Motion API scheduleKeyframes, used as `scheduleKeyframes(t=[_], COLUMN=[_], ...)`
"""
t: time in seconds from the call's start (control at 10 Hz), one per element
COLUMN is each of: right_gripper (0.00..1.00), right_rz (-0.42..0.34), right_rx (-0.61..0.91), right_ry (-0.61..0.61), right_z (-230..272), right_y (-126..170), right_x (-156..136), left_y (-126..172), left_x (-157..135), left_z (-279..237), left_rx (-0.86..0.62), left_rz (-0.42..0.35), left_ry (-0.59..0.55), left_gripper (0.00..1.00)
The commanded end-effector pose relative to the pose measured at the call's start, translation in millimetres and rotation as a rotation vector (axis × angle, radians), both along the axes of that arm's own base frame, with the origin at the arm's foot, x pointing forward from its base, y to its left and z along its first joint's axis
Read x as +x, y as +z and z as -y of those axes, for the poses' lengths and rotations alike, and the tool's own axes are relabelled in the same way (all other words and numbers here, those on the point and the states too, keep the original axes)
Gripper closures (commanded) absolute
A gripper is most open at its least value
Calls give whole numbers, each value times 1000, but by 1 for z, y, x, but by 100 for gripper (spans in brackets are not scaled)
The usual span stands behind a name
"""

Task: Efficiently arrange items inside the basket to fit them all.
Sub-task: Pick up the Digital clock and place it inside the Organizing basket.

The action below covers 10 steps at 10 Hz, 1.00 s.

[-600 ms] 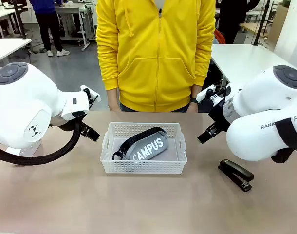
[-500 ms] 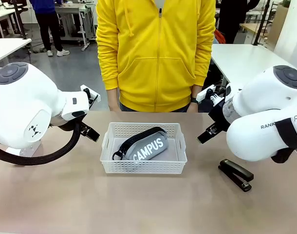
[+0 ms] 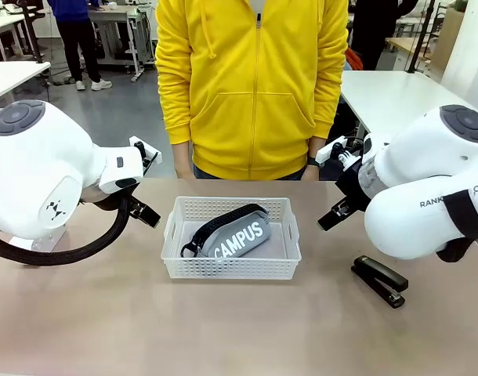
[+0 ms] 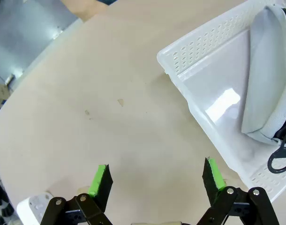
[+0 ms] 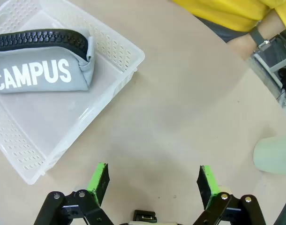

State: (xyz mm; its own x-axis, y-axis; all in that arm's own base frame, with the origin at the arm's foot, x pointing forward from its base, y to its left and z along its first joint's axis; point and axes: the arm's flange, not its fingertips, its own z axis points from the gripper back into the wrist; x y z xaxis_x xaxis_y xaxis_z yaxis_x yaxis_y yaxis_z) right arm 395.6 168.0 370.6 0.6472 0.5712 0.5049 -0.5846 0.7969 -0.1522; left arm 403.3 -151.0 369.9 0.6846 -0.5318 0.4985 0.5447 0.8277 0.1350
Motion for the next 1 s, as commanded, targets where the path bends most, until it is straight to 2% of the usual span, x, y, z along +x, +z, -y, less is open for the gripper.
scheduleKeyframes(t=[0.0,0.7,0.8,0.9], right_gripper=[0,0,0,0], right_rz=[0,0,-60,-117], right_rx=[1,0,72,129], right_ry=[-1,0,30,33], right_z=[0,0,3,13], right_y=[0,0,7,20], right_x=[0,0,-3,-11], left_y=[0,0,13,26], left_x=[0,0,-5,-19], left_z=[0,0,3,-4], left_rx=[0,0,-55,-106], left_rz=[0,0,-64,-94], left_ry=[-1,0,-62,-128], left_gripper=[0,0,0,0])
